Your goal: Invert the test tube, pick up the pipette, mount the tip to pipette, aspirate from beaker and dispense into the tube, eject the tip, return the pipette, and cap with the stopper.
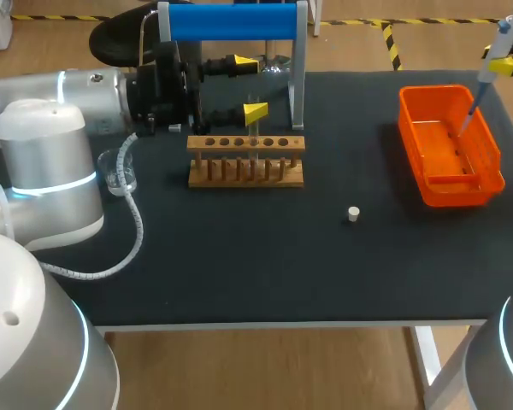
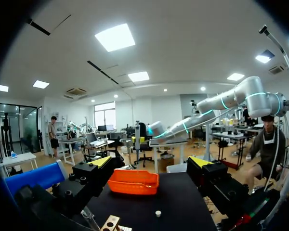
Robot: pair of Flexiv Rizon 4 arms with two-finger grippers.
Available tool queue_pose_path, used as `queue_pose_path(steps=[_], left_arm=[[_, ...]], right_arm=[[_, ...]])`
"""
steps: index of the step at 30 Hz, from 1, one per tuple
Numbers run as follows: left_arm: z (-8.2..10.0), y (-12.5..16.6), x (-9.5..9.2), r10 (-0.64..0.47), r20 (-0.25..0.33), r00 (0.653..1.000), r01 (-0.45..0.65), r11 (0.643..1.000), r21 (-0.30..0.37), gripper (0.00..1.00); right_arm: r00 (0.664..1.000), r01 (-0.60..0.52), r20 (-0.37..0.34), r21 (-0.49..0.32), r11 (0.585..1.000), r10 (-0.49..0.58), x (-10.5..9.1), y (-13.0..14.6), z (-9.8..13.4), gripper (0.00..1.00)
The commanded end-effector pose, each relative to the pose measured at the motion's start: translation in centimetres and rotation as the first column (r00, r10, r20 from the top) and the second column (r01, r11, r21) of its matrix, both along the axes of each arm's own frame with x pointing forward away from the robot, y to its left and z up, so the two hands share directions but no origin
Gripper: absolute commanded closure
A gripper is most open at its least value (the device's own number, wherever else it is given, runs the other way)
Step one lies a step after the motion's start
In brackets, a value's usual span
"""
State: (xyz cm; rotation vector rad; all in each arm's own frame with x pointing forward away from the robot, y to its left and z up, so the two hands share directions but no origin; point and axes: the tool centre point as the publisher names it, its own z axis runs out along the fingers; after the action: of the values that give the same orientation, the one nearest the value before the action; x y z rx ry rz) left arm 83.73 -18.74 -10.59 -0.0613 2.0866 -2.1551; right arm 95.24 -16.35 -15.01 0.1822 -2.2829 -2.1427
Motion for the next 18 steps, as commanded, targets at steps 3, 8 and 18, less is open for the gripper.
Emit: queue_pose_path(steps=[3,8,18], left_arm=[[-0.06,0.00,0.02,0.000,0.002,1.000,0.000,1.000,-0.002,0.00],[-0.06,0.00,0.02,0.000,0.002,1.000,0.000,1.000,-0.002,0.00],[-0.06,0.00,0.02,0.000,0.002,1.000,0.000,1.000,-0.002,0.00]], right_arm=[[1.000,-0.011,0.002,0.000,1.000,0.011,0.38,-0.54,-0.06,1.00],[1.000,-0.014,0.005,0.000,1.000,0.014,0.30,-0.64,-0.07,1.00],[1.000,-0.001,-0.003,0.002,1.000,0.001,0.18,-0.83,-0.07,1.00]])
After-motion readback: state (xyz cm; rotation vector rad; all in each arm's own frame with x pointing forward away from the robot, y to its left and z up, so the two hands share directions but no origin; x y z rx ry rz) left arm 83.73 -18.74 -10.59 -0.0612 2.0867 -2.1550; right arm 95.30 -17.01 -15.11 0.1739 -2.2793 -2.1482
